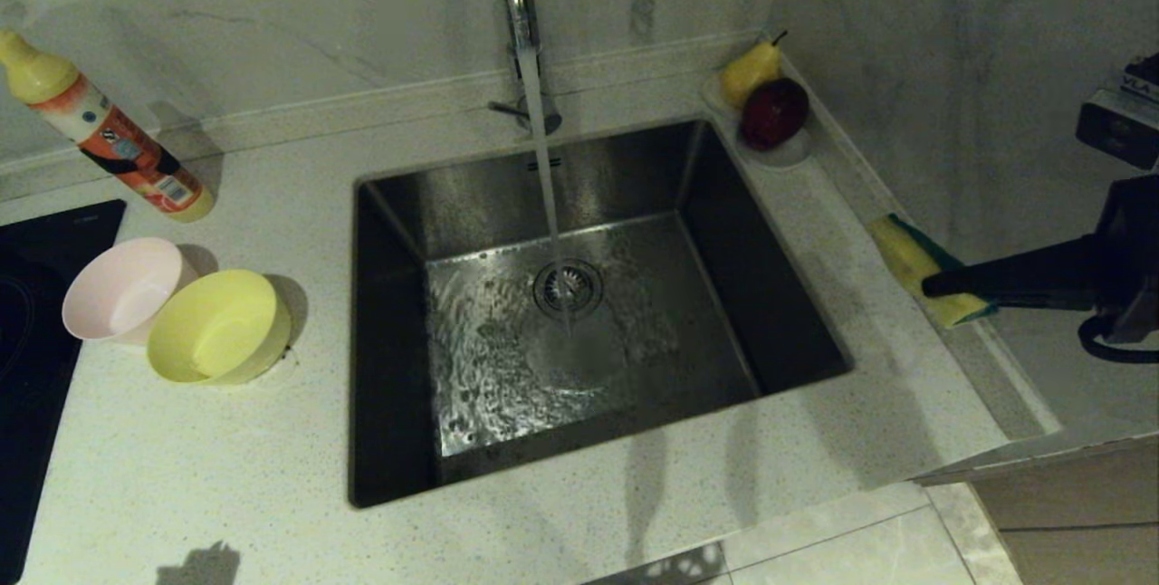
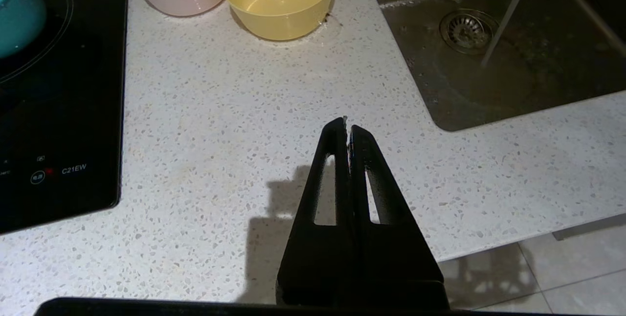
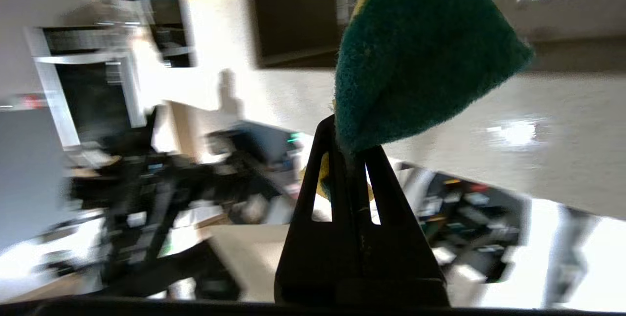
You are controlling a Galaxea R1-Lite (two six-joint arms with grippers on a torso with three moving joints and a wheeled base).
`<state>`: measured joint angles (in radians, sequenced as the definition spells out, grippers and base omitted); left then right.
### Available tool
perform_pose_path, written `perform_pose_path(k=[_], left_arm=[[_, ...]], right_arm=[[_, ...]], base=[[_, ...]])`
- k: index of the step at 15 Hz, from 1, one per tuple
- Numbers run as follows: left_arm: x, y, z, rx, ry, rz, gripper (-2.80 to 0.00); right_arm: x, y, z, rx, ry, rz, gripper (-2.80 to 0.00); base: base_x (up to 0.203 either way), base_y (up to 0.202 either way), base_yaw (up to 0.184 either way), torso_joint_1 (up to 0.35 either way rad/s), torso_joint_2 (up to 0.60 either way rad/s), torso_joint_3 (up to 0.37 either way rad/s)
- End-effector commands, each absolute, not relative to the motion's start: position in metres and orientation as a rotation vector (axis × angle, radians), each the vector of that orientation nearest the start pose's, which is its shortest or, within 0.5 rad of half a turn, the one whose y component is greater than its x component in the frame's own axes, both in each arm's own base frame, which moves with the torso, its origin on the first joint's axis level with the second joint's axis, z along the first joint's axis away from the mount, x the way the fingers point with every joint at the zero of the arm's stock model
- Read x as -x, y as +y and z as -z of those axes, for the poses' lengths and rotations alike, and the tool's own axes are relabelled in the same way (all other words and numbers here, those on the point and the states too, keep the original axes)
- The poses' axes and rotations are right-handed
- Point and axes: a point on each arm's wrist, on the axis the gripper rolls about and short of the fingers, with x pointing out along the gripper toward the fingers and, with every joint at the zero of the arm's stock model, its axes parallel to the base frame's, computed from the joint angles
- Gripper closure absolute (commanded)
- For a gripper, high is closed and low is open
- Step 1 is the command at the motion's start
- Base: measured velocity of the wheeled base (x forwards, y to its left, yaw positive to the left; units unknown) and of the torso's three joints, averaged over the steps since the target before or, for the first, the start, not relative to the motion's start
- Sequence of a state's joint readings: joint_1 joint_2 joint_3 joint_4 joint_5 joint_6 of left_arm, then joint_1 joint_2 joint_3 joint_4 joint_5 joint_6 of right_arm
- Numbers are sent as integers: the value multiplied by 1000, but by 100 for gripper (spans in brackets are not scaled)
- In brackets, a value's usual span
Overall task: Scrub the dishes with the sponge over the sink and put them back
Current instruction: Put down the sponge
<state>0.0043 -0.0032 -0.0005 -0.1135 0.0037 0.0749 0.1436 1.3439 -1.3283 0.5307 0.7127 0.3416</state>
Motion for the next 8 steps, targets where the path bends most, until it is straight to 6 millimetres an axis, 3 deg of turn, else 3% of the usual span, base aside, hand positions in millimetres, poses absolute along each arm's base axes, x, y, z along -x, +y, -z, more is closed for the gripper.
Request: perform_pose_path(k=[1,5,8], left_arm=[[20,0,-76,-74,-76,-12,0],[20,0,-76,-74,-76,-12,0],[20,0,-76,-74,-76,-12,0]], right_arm=[[-179,40,-314,-394,651,-701,0],[-168,38,-298,-218,644,-620,0],[-165,35,-265,-33,700,-518,0]], base=[[0,0,0,0,0,0],[0,0,0,0,0,0],[0,0,0,0,0,0]])
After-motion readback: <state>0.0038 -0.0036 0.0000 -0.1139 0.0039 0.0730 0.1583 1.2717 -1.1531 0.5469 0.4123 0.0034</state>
